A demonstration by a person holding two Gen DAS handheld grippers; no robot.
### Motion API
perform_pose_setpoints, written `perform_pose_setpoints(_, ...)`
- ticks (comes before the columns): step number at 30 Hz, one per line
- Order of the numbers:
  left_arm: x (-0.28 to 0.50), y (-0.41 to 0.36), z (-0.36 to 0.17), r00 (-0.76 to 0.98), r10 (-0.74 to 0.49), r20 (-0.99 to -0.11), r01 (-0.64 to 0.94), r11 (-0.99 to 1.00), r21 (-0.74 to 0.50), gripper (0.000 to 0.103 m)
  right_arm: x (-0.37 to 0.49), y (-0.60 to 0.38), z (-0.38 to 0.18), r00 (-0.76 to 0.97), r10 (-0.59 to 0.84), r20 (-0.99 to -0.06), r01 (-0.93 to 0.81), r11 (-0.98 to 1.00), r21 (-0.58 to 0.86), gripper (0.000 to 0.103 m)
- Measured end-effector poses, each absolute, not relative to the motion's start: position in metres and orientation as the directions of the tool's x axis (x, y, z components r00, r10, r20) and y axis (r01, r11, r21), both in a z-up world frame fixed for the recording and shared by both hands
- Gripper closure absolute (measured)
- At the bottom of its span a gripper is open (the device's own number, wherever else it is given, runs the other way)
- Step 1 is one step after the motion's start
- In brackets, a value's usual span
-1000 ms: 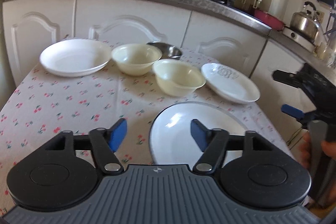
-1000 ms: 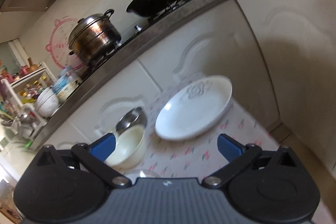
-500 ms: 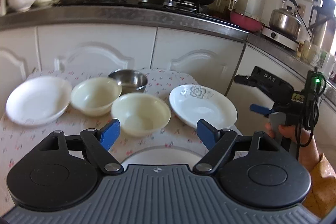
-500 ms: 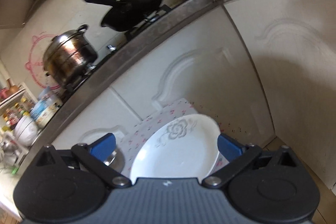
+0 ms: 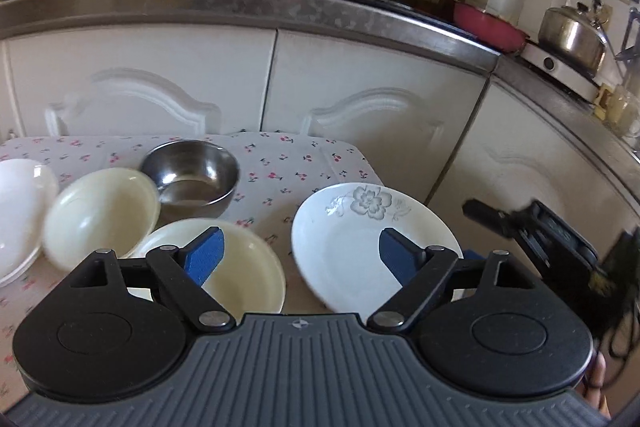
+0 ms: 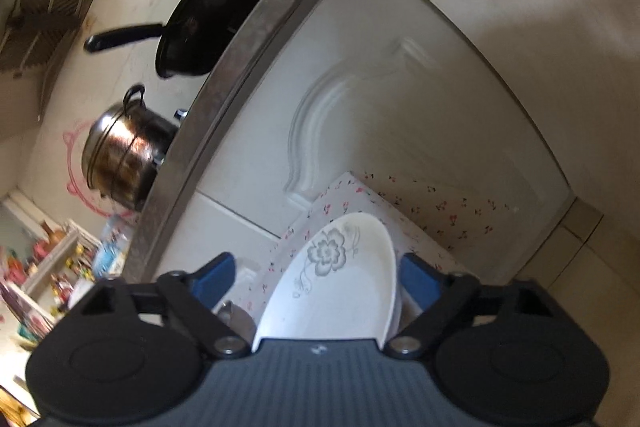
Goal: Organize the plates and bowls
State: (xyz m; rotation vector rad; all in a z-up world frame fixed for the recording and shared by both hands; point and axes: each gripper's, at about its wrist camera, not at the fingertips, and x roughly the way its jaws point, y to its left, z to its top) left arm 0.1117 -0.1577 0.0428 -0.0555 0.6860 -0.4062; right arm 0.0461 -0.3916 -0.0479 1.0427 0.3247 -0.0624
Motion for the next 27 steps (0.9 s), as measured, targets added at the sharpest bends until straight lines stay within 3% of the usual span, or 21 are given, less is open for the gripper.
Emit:
perform_pose_setpoints(3, 0.131, -0.173, 0.036, 0.698, -0.362, -0.618, 0.337, 0.927, -0.163, 0.001, 0.047, -0.394, -0.052, 0.947, 0.115, -0.299, 0.207, 0.495, 0.844, 0.027)
perform_pose_setpoints(7, 0.148, -0.185, 0.024, 0.691, -0.333, -0.642, 0.331, 0.935, -0.129, 0.012, 0.049, -0.391, -0.052, 0.940, 0.113, -0.322, 0.221, 0.518, 0.826, 0.029)
perform_pose_setpoints(14, 0.175, -0.202, 0.001, 0.653, -0.290, -0.700, 0.324, 0.942, -0.089, 0.041, 0.051, -0.392, -0.052, 0.937, 0.115, -0.330, 0.224, 0.526, 0.820, 0.029)
perform_pose_setpoints(20, 0.187, -0.212, -0.011, 0.635, -0.264, -0.726, 0.330, 0.942, -0.053, 0.056, 0.055, -0.387, -0.051, 0.923, 0.114, -0.368, 0.243, 0.568, 0.786, 0.033)
perform_pose_setpoints(27, 0.194, -0.226, -0.020, 0.612, -0.266, -0.745, 0.359, 0.933, -0.038, 0.061, 0.062, -0.385, -0.053, 0.904, 0.109, -0.414, 0.271, 0.602, 0.751, 0.047)
